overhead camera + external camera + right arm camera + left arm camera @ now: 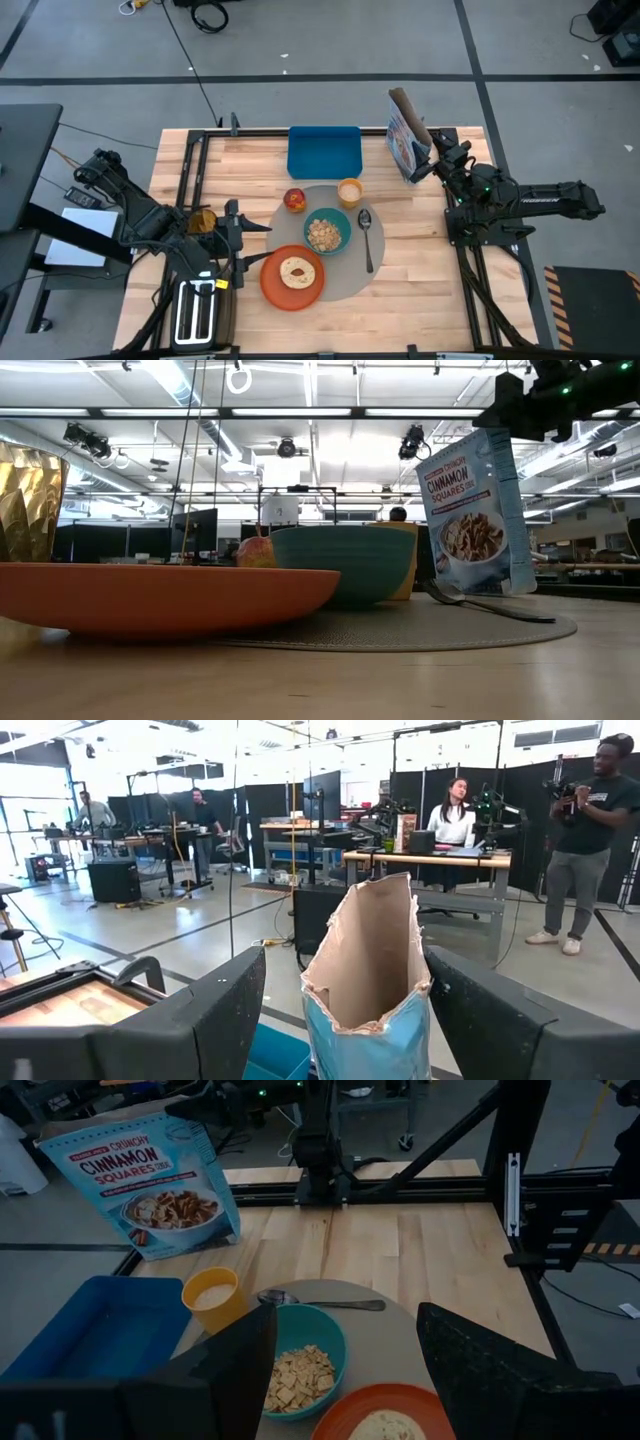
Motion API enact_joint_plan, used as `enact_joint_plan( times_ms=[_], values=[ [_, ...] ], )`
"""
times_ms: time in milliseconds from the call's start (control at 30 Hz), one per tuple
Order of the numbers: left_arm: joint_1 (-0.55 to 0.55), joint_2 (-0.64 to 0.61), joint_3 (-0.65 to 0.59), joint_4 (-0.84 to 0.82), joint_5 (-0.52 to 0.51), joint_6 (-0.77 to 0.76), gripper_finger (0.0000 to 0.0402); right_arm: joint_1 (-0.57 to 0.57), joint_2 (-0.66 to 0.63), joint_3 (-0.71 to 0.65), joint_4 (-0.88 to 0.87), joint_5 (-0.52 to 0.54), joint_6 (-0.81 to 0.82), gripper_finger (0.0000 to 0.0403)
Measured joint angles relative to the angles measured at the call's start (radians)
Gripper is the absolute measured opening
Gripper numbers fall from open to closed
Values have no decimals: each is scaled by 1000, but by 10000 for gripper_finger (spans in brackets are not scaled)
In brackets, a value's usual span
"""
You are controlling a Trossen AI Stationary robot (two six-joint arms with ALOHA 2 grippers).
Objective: Arrange a breakfast setting
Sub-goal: Pour the cereal into the green bowl, then return to Home Position
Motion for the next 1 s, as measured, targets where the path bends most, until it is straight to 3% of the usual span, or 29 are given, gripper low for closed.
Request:
enact_joint_plan(
  times_ms=[1000],
  values=[
    [10,0,0,-1,0,36,249,58,-141,0,55,11,-110,279]
  ],
)
